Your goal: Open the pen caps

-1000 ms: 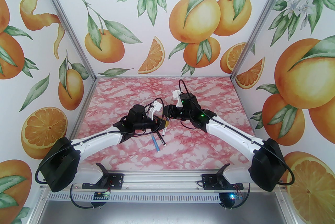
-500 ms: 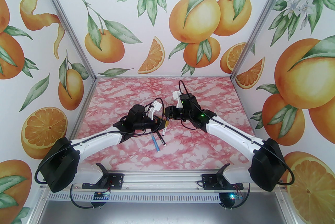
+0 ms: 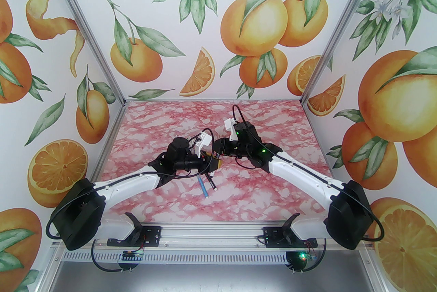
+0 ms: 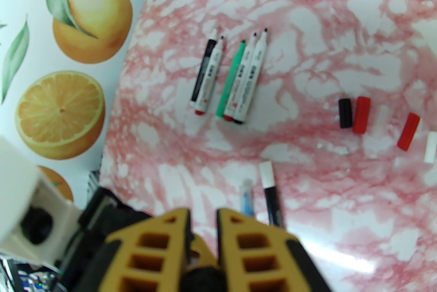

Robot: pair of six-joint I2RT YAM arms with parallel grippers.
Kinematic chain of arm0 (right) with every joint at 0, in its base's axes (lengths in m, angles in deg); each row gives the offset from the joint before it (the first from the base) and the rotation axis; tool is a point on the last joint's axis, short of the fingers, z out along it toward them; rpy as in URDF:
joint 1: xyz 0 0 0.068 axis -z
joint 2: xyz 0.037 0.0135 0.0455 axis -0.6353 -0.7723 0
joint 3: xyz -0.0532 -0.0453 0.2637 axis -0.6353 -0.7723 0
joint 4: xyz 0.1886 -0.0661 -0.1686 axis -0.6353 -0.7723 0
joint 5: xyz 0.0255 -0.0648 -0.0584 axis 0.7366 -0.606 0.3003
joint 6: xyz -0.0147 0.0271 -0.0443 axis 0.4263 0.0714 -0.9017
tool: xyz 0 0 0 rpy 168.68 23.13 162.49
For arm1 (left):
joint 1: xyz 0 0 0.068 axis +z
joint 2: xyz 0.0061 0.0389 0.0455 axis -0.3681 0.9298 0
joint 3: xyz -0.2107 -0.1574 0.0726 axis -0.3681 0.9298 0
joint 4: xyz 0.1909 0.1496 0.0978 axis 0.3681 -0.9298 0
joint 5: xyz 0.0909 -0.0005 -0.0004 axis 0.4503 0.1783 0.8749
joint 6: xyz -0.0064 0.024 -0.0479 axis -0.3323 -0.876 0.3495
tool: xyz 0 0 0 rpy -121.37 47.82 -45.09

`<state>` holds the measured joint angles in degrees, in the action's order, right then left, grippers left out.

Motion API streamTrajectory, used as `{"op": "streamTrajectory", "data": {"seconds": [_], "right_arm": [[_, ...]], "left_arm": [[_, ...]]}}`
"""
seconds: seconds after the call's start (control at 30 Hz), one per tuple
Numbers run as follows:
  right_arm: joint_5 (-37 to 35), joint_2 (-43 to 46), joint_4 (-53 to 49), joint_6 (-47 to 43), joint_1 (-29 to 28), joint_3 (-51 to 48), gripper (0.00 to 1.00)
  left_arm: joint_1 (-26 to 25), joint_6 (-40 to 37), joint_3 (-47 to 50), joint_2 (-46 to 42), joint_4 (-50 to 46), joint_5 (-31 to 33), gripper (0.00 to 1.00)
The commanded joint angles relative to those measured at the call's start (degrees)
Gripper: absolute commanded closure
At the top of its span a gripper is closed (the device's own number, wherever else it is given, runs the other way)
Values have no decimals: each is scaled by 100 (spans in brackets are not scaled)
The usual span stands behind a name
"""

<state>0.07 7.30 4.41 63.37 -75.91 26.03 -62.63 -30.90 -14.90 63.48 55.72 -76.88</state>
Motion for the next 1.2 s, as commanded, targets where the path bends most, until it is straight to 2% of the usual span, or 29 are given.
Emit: {"op": "streamTrajectory", "data": {"seconds": [0.0,0.17,0.3,0.4,0.83,0.97,1.17], "right_arm": [[233,92,423,193,-37,82,89],[310,99,649,354,-42,-10,89],[120,102,522,296,-40,-10,90],[-296,144,285,287,-39,-25,91],[-1734,369,-457,563,82,219,94],[-1965,475,-648,671,244,270,95],[-1033,753,429,373,487,-61,93]], "left_arm": [[-34,292,154,126,694,-203,67],[-98,446,160,304,953,-201,73],[-119,406,188,226,852,44,91],[-126,204,202,5,529,383,100],[-495,-555,53,-415,-940,1703,100],[-496,-471,104,-449,-841,1480,100],[-421,-164,123,-362,-261,367,100]]}}
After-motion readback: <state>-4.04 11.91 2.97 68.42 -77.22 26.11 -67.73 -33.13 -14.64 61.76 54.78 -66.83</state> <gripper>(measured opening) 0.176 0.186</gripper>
